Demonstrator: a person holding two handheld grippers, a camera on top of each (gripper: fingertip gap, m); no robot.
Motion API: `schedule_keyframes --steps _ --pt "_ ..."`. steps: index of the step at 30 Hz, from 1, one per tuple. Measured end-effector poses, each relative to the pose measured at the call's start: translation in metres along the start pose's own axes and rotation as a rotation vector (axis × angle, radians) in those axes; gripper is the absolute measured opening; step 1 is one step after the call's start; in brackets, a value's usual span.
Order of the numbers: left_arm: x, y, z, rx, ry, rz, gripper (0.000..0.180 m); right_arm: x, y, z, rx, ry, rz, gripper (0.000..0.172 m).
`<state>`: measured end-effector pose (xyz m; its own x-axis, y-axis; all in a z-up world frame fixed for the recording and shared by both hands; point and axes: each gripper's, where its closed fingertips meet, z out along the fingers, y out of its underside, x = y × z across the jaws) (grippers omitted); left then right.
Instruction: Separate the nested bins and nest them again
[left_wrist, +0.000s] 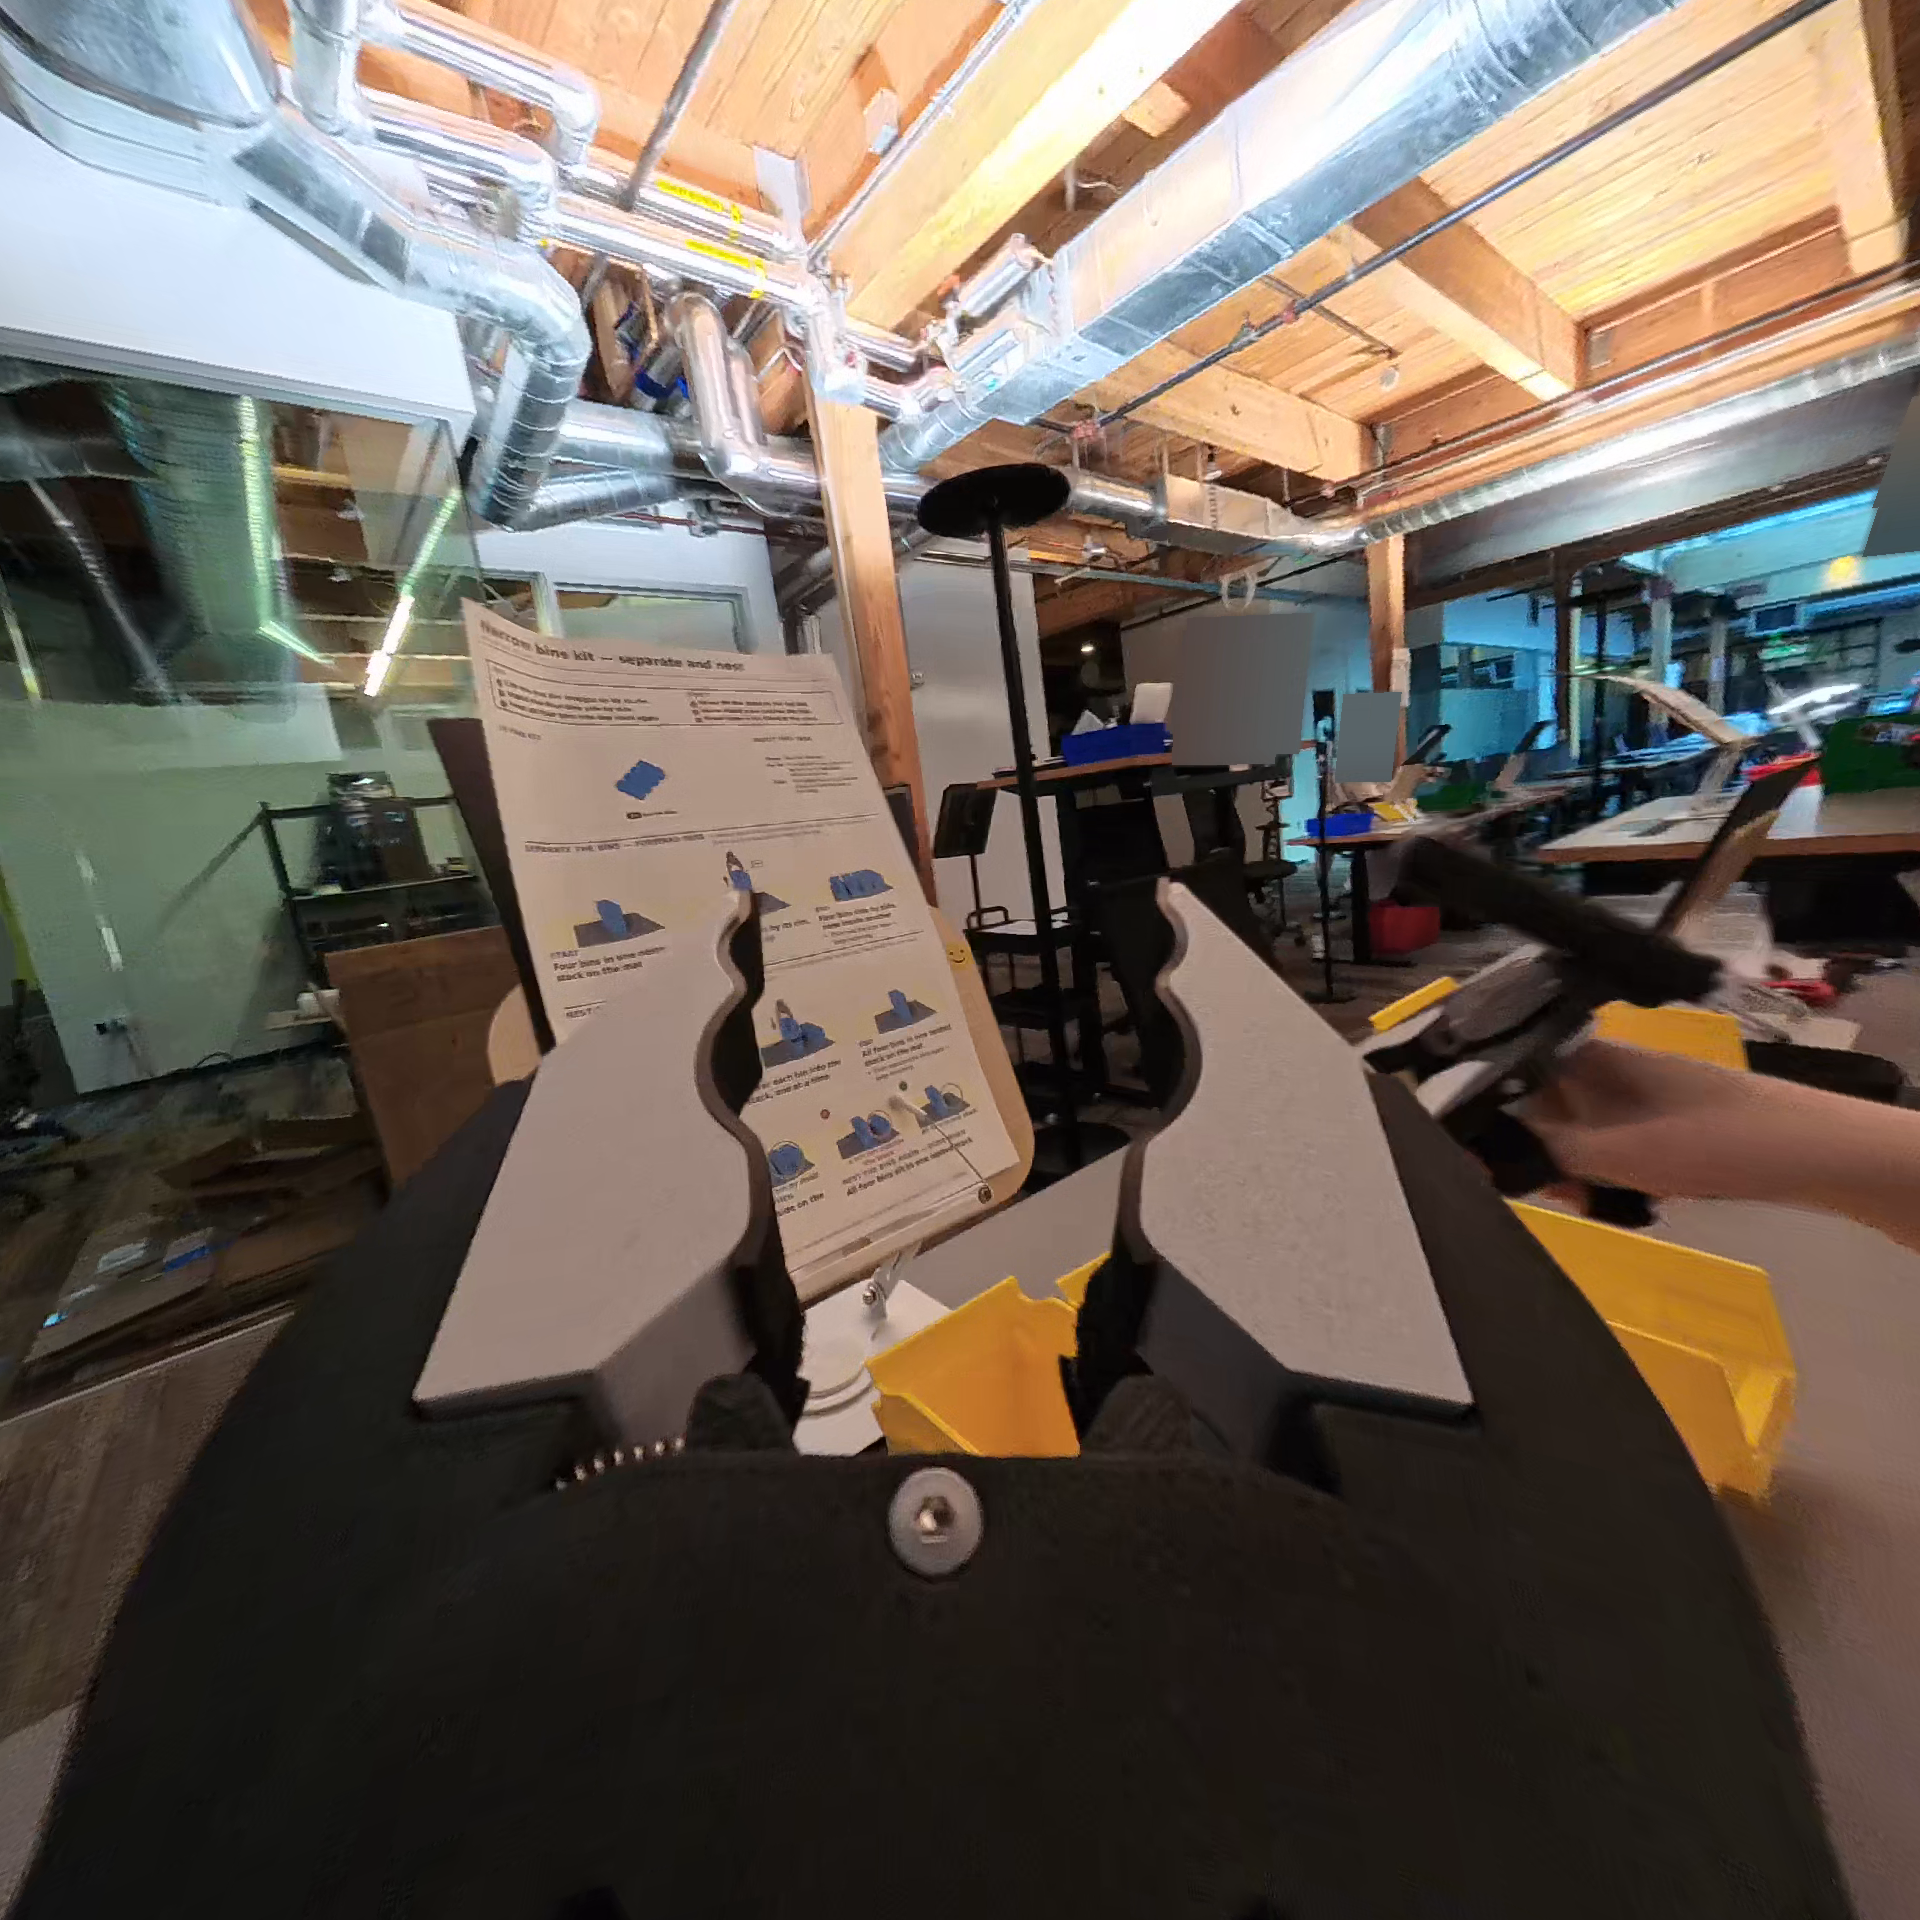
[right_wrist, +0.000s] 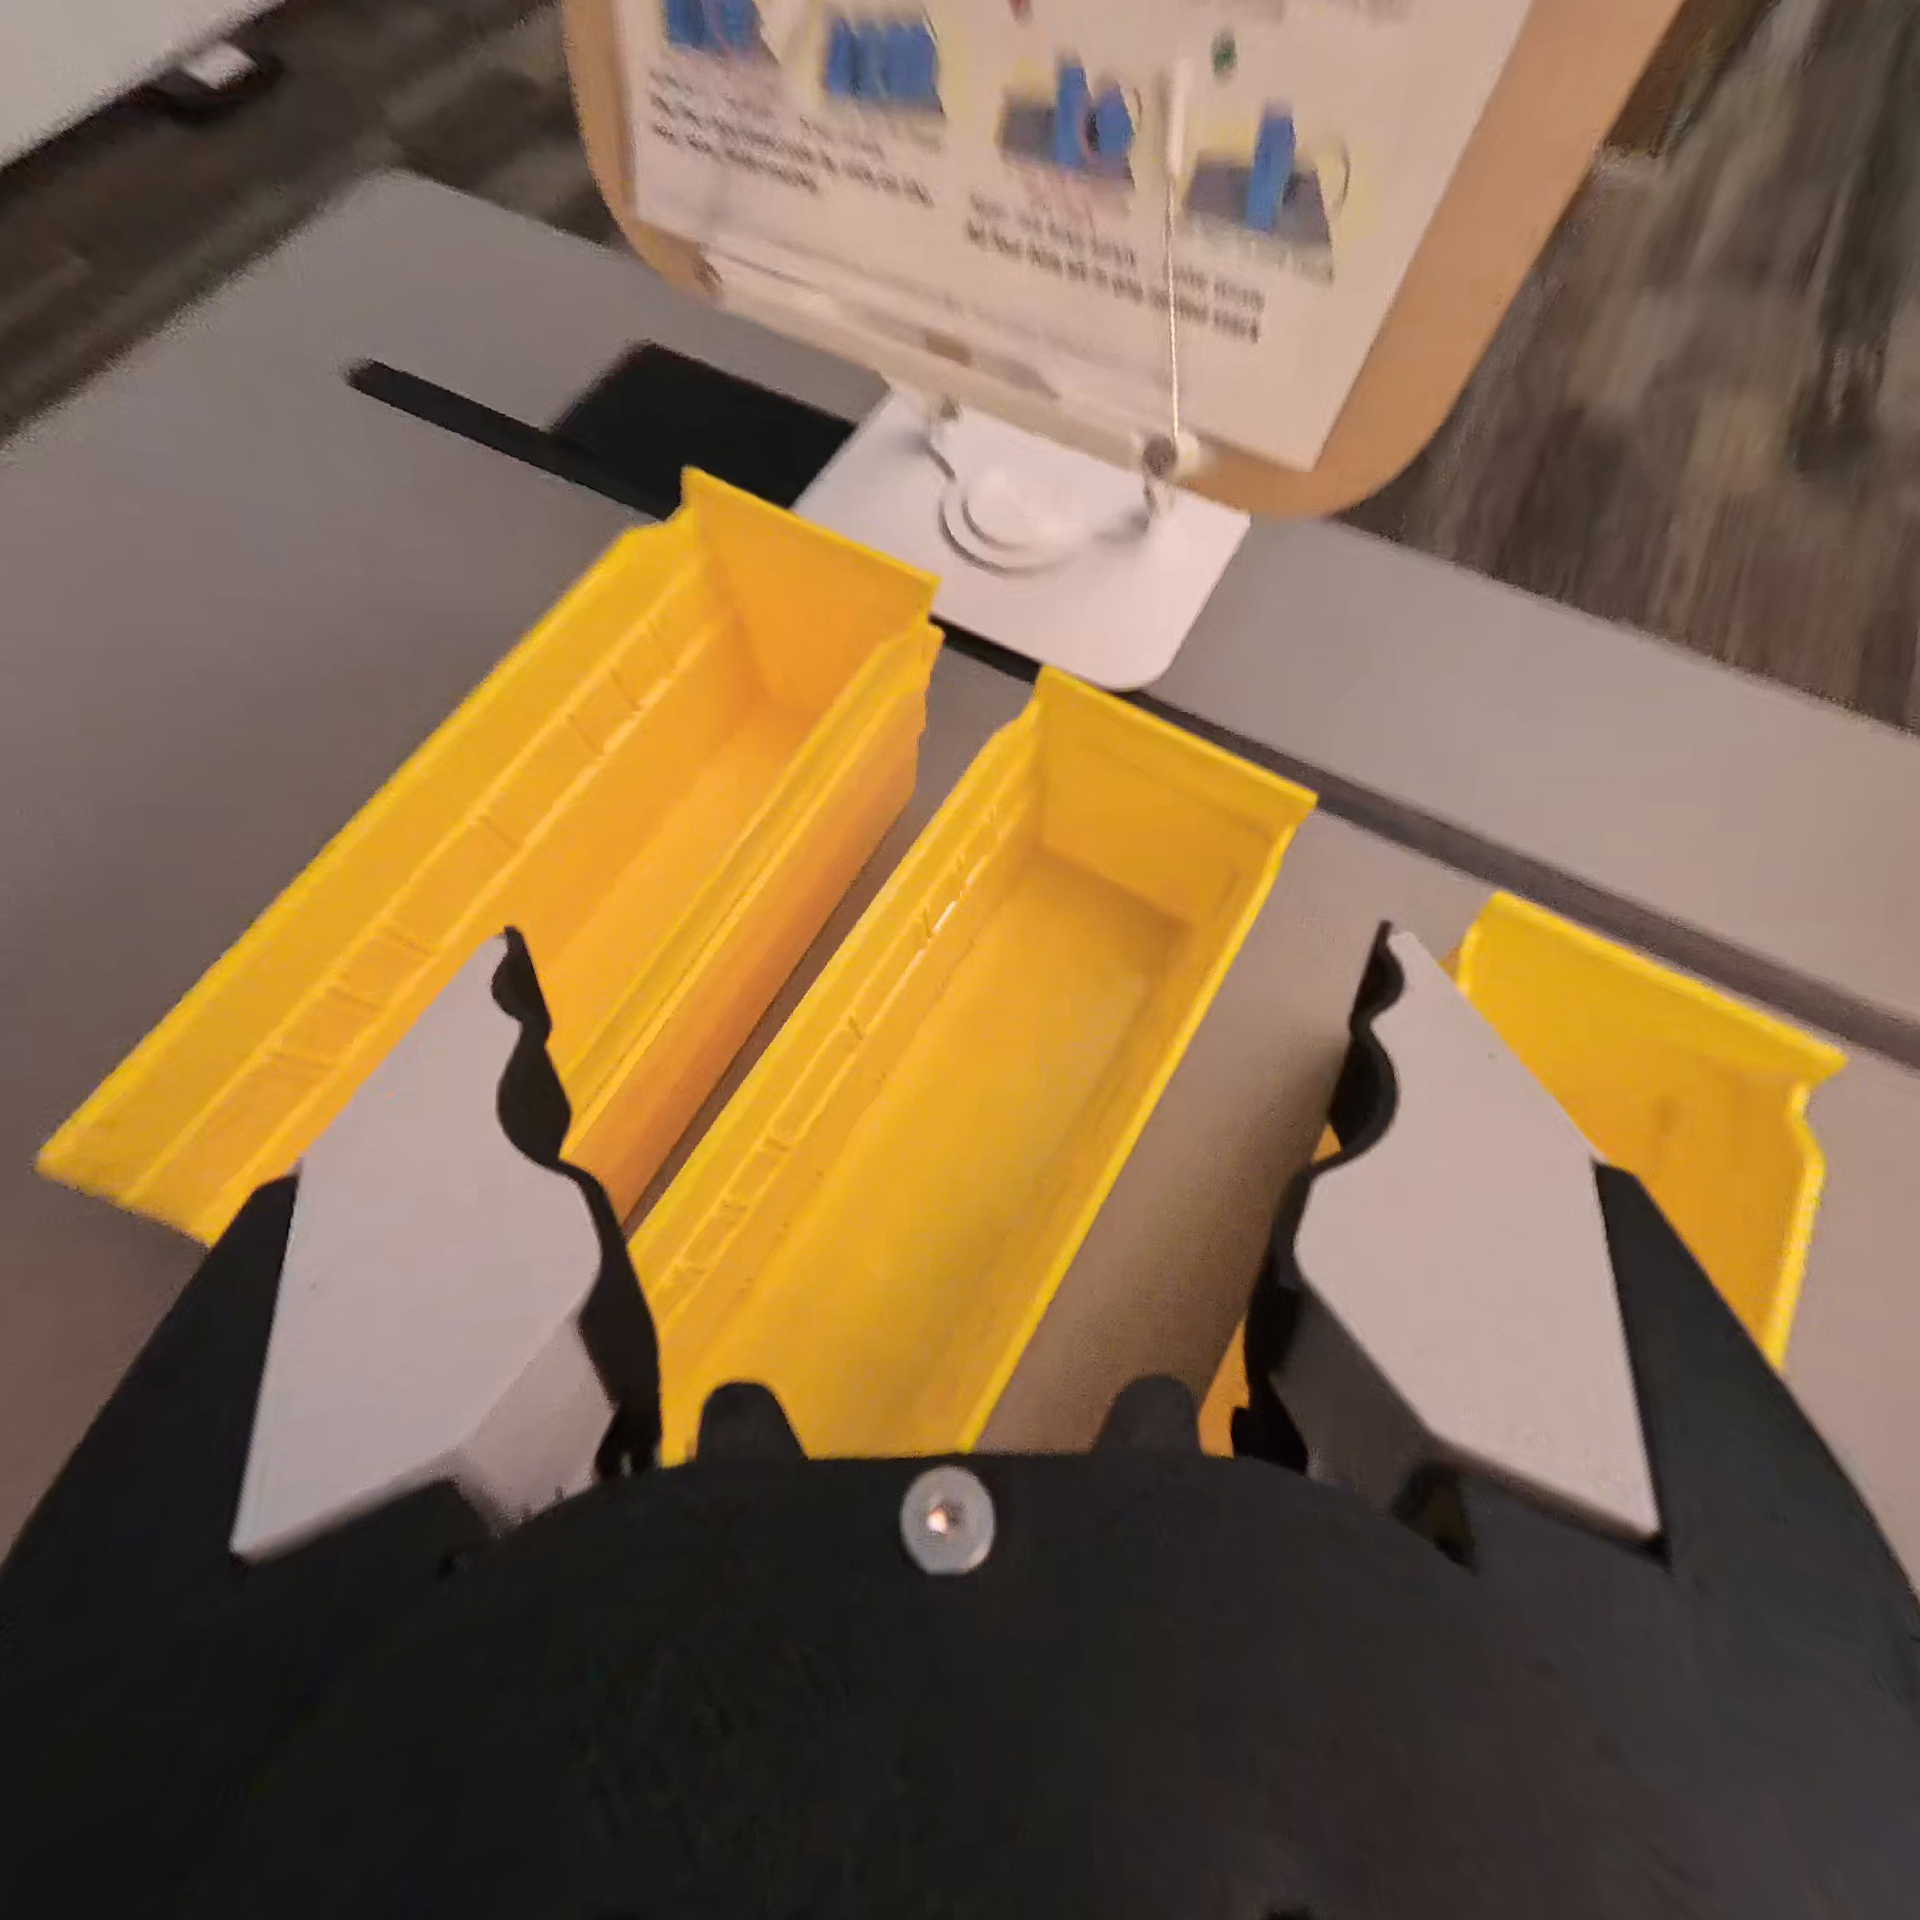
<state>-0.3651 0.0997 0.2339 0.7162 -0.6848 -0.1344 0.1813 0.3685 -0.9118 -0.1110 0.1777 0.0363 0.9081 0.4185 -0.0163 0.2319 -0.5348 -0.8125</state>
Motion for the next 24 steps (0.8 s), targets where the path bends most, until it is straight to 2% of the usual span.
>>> schedule_keyframes --steps 2,5,8,10,15,22,24 --pt "-0.009 -0.002 -0.006 -0.011 0.026 -0.061 0.074 0.001 0.008 0.02 -0.073 0.016 0.08 0.149" --pt "-0.014 -0.007 -0.016 -0.025 0.105 -0.195 0.078 0.007 0.044 0.04 -0.292 0.095 0.129 0.149" --pt "-0.025 -0.014 -0.029 -0.026 0.127 -0.255 0.078 0.014 0.083 0.044 -0.506 0.198 0.149 0.149" --pt "-0.037 -0.022 -0.039 0.004 0.117 -0.276 0.075 0.009 0.095 0.043 -0.588 0.212 0.225 0.149" --pt "-0.063 -0.029 -0.059 0.04 0.114 -0.361 0.074 0.0 0.089 0.054 -0.596 0.224 0.375 0.148" --pt "-0.062 -0.034 -0.074 0.028 0.202 -0.431 0.072 0.004 0.13 0.07 -0.774 0.314 0.443 0.147" --pt "-0.061 -0.04 -0.081 0.045 0.222 -0.44 0.071 0.002 0.131 0.073 -0.781 0.305 0.461 0.145"
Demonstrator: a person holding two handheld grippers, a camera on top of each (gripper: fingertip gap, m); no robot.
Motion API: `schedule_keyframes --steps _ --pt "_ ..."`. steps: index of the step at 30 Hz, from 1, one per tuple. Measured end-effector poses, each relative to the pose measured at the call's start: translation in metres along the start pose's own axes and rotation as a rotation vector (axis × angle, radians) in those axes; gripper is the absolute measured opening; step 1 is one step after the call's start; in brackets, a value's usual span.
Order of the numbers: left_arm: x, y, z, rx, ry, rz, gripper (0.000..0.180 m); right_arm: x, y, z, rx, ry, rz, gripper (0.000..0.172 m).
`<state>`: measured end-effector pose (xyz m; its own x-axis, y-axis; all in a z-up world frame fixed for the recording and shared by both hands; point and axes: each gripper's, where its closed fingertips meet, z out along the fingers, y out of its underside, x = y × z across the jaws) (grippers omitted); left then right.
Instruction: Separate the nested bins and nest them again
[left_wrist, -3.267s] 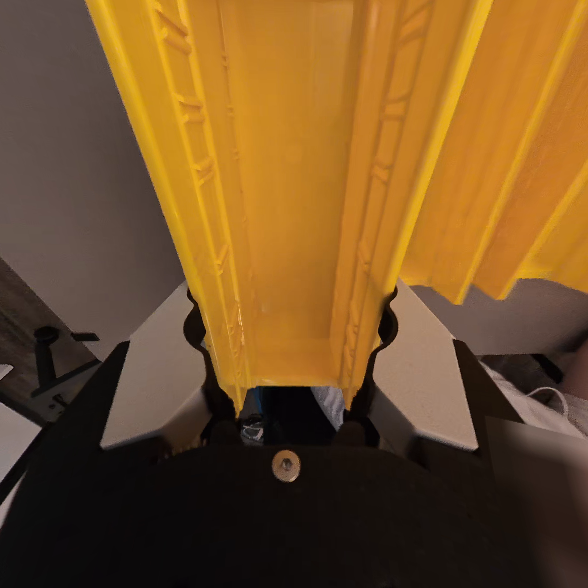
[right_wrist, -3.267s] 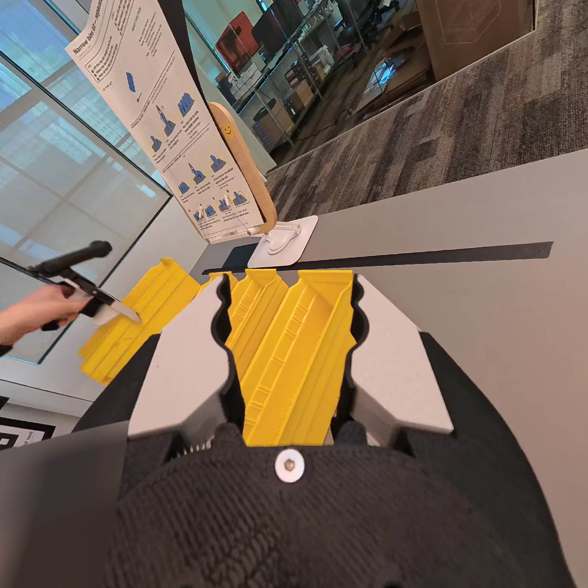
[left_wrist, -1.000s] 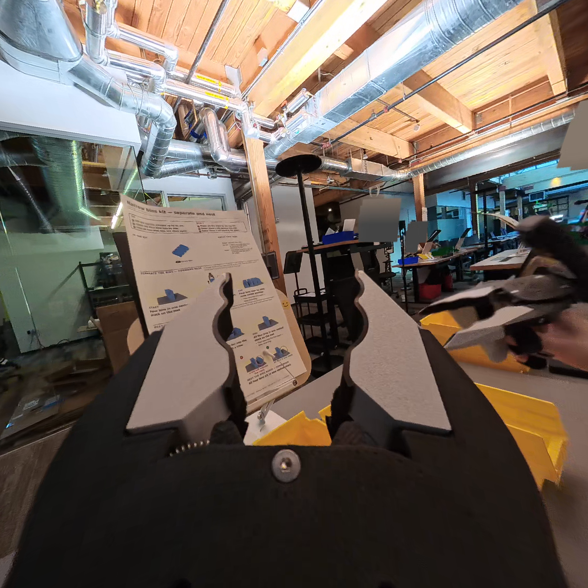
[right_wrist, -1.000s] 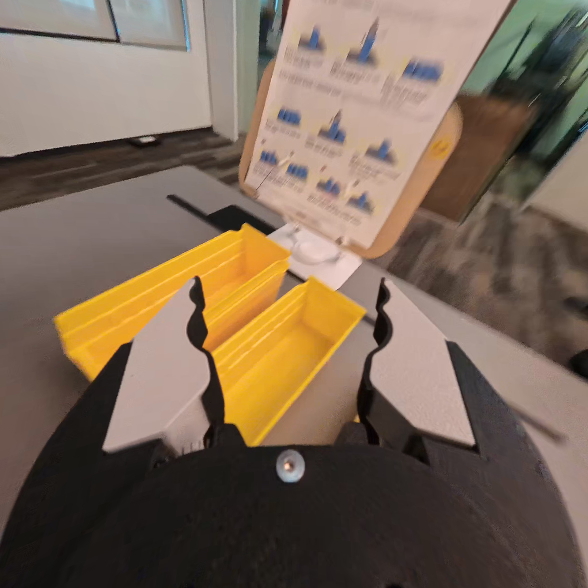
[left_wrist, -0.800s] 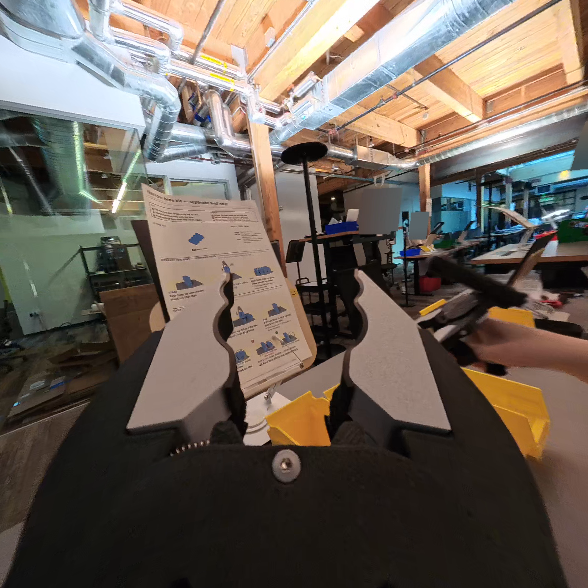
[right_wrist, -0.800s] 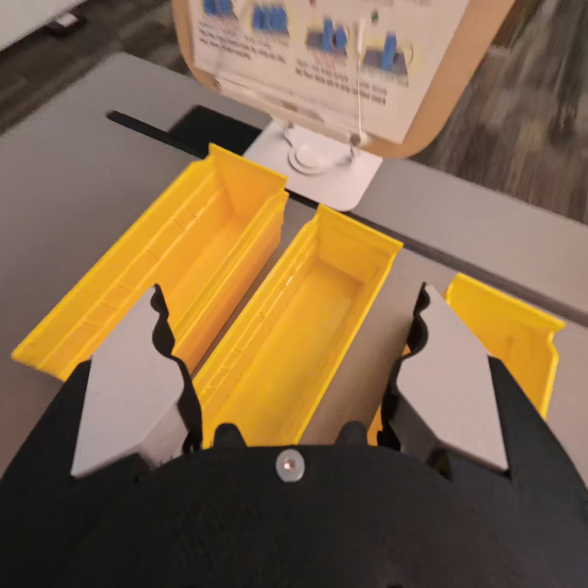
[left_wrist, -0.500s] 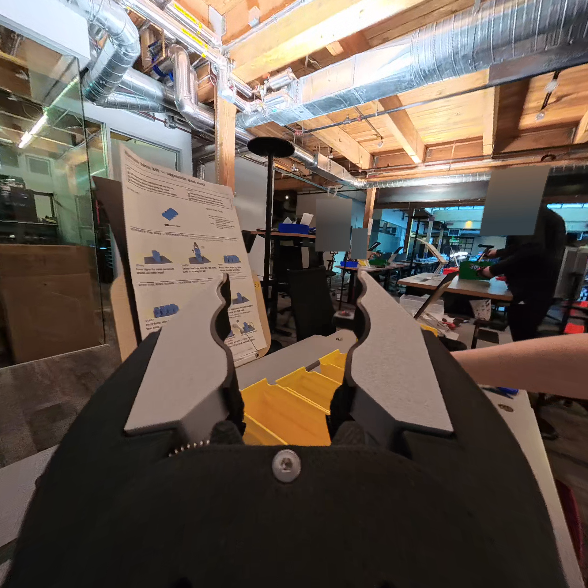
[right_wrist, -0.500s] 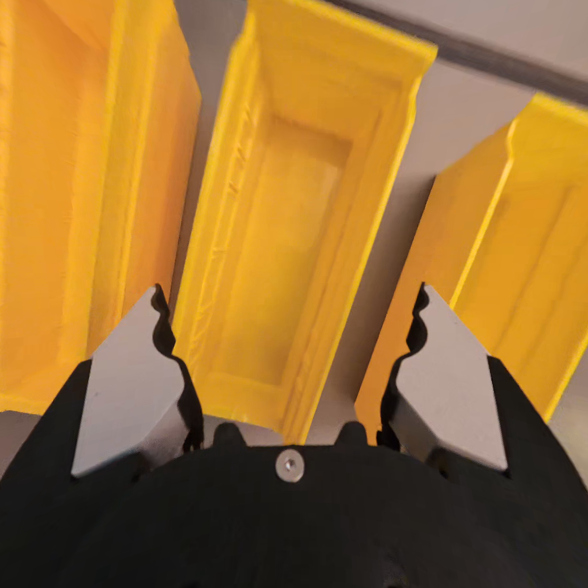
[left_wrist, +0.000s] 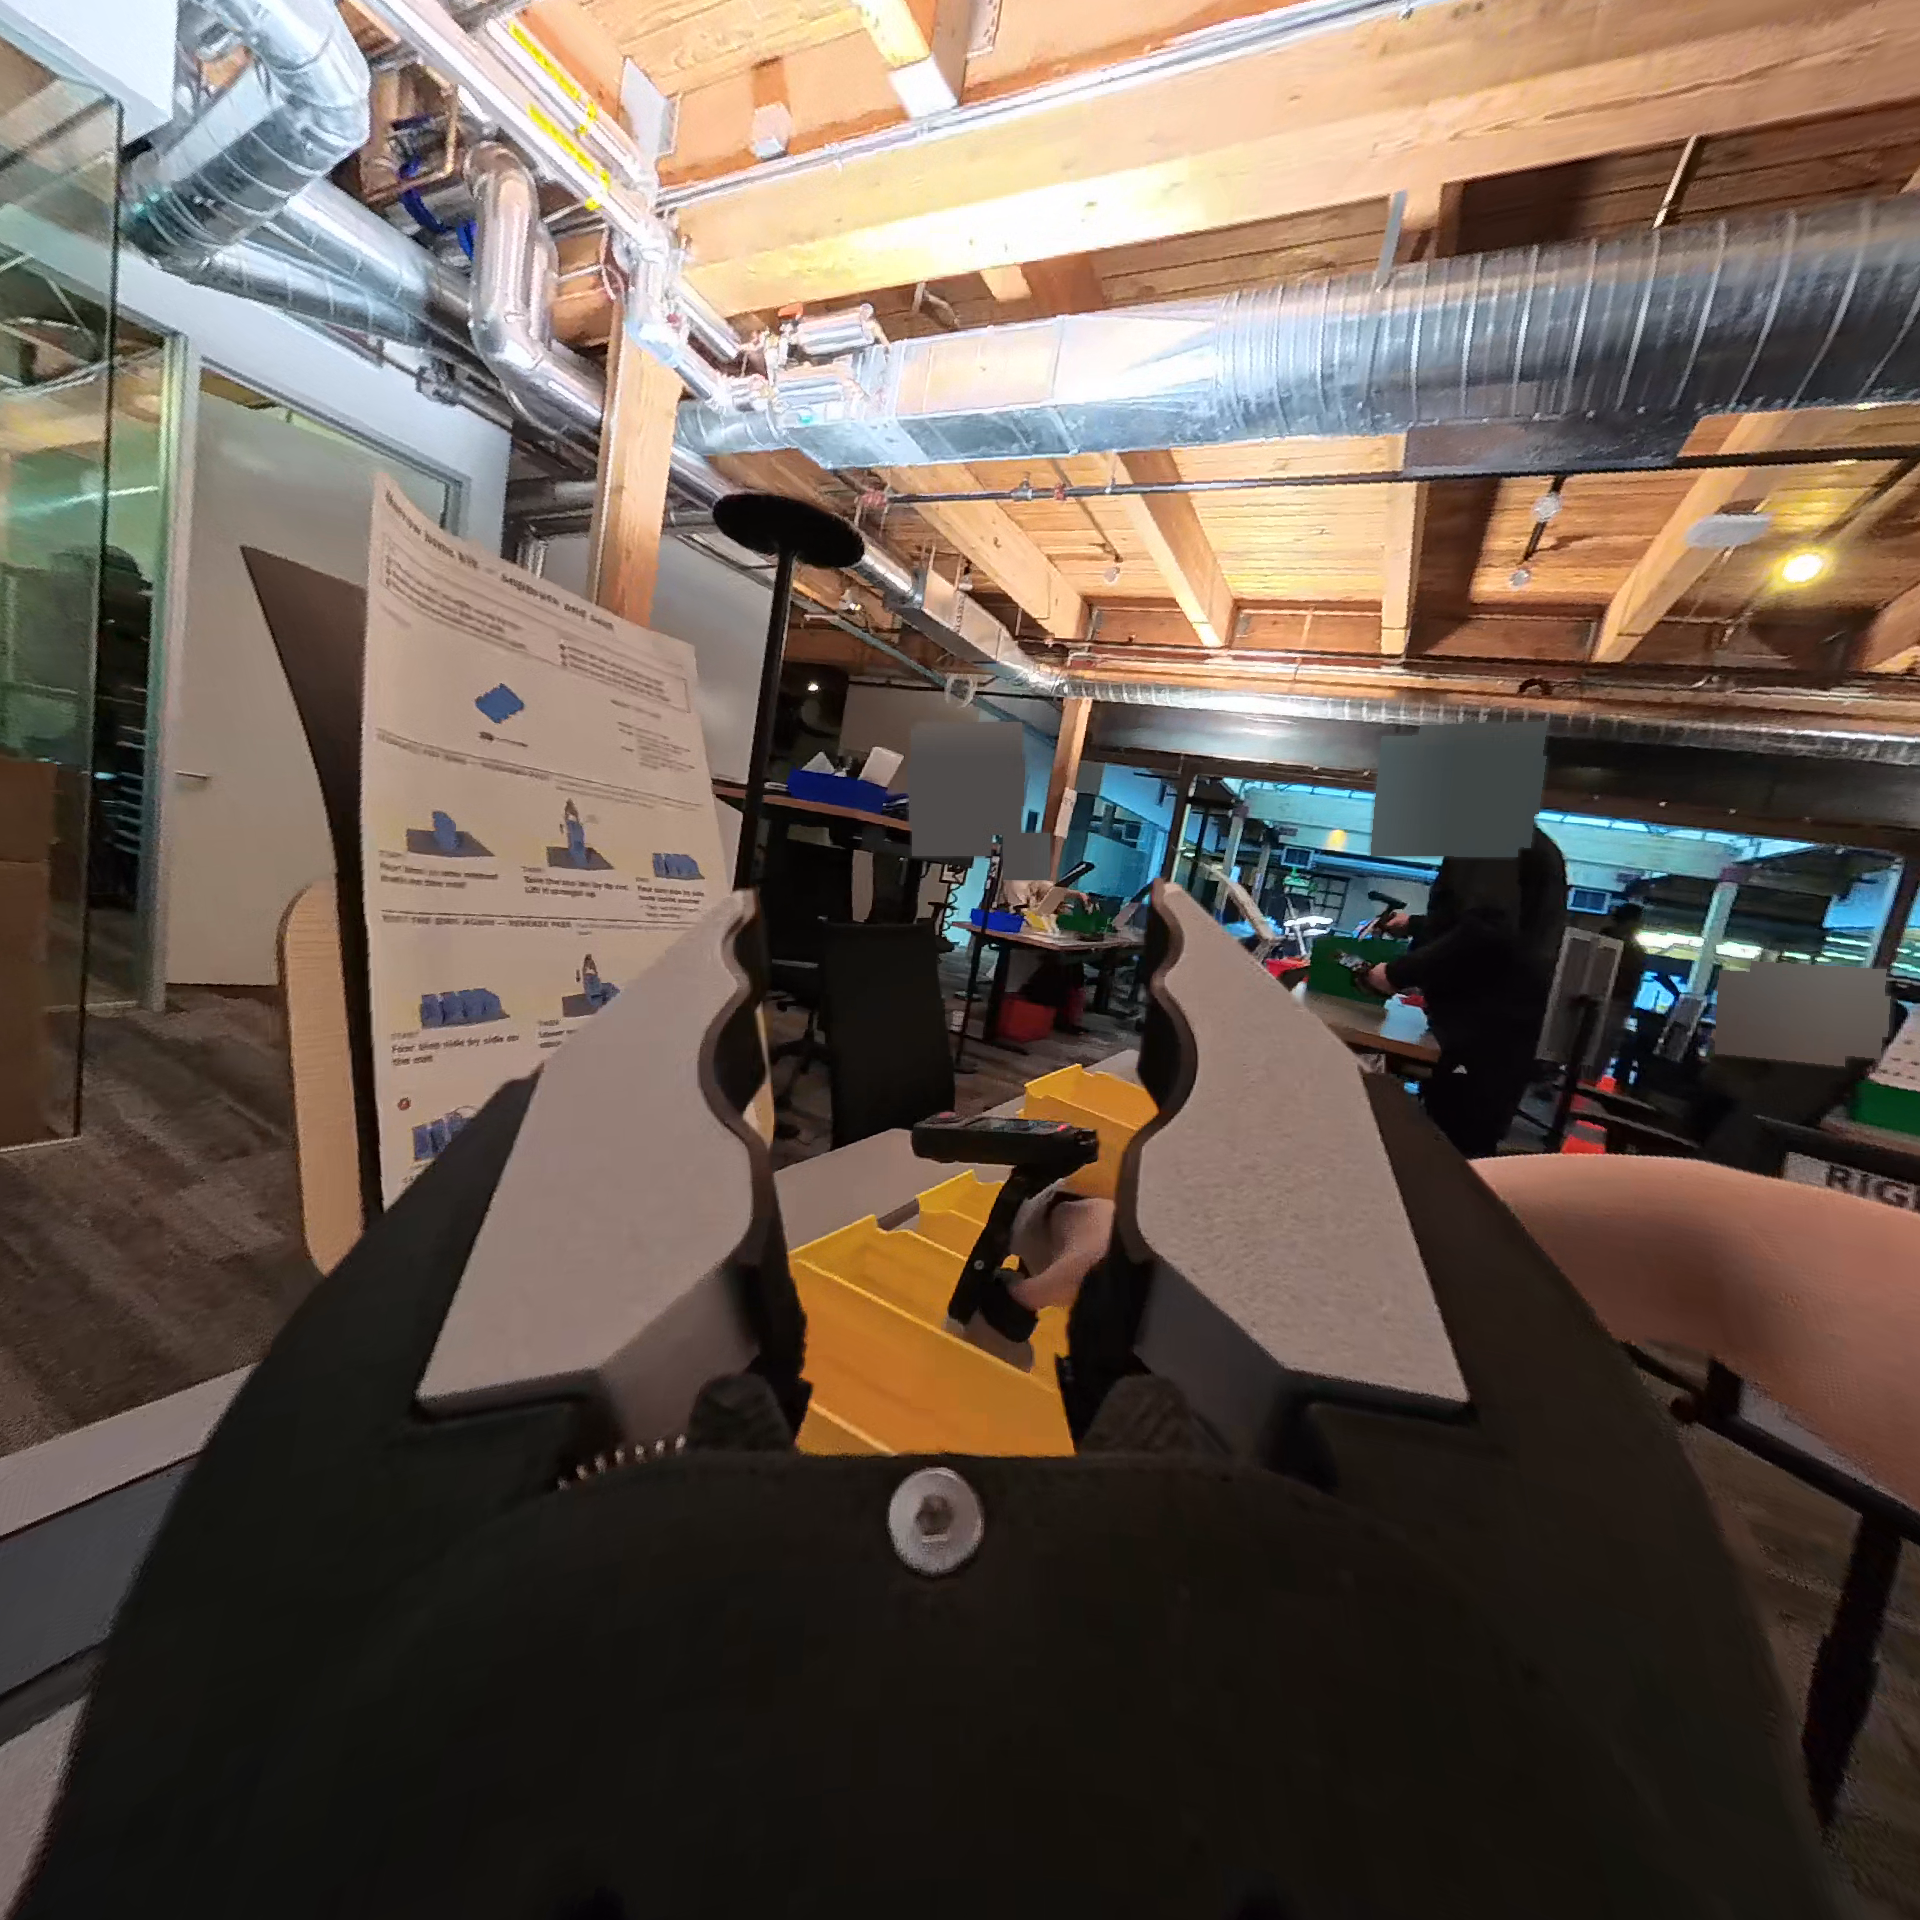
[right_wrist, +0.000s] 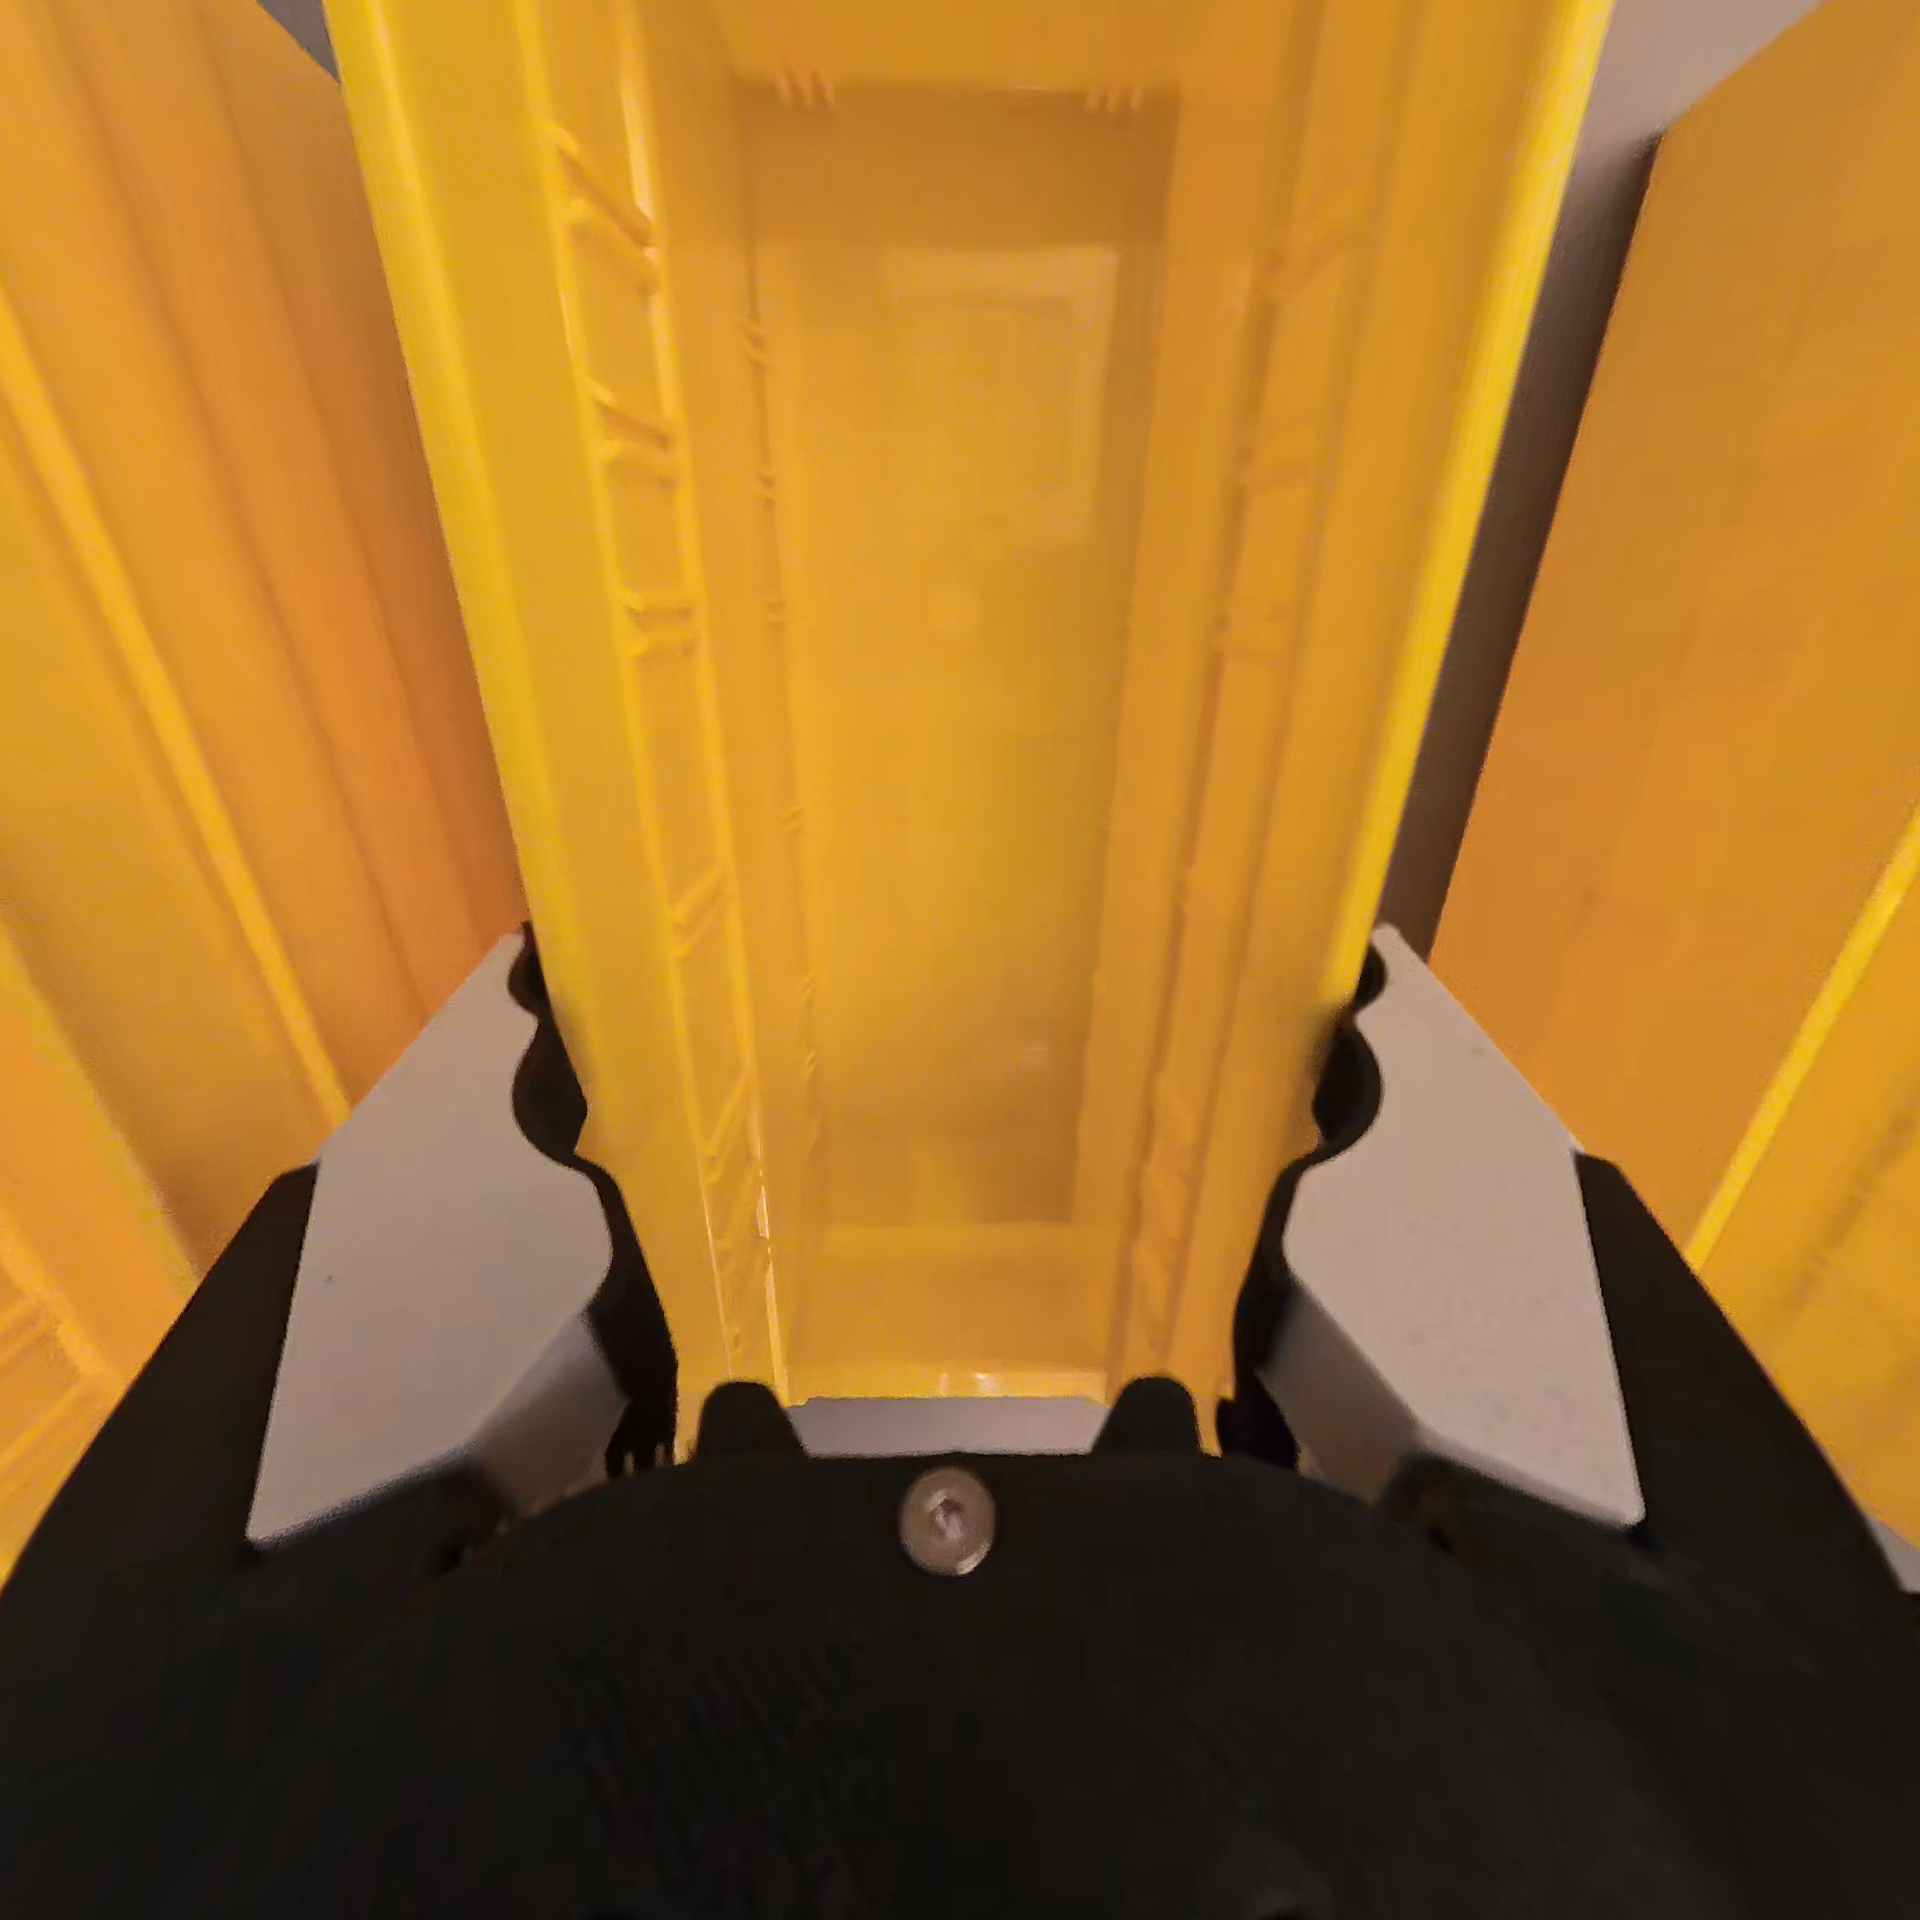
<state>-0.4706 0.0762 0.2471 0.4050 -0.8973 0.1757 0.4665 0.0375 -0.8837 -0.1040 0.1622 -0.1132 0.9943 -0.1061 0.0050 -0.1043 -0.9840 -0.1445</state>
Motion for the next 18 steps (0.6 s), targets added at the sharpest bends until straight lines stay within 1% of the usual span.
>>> schedule_keyframes --steps 6,11,14,18 --pt "0.003 -0.013 -0.019 0.029 0.009 0.005 0.07 0.003 0.003 -0.005 -0.05 -0.001 -0.018 0.119" --pt "-0.002 -0.018 -0.028 0.043 0.01 -0.018 0.071 0.001 0.006 -0.014 -0.061 -0.045 -0.009 0.109" --pt "-0.006 -0.018 -0.03 0.043 0.004 -0.027 0.073 0.002 0.002 -0.032 -0.047 -0.081 0.018 0.107" --pt "-0.012 -0.02 -0.034 0.052 -0.012 -0.051 0.074 0.005 -0.006 -0.08 -0.018 -0.077 0.024 0.105"
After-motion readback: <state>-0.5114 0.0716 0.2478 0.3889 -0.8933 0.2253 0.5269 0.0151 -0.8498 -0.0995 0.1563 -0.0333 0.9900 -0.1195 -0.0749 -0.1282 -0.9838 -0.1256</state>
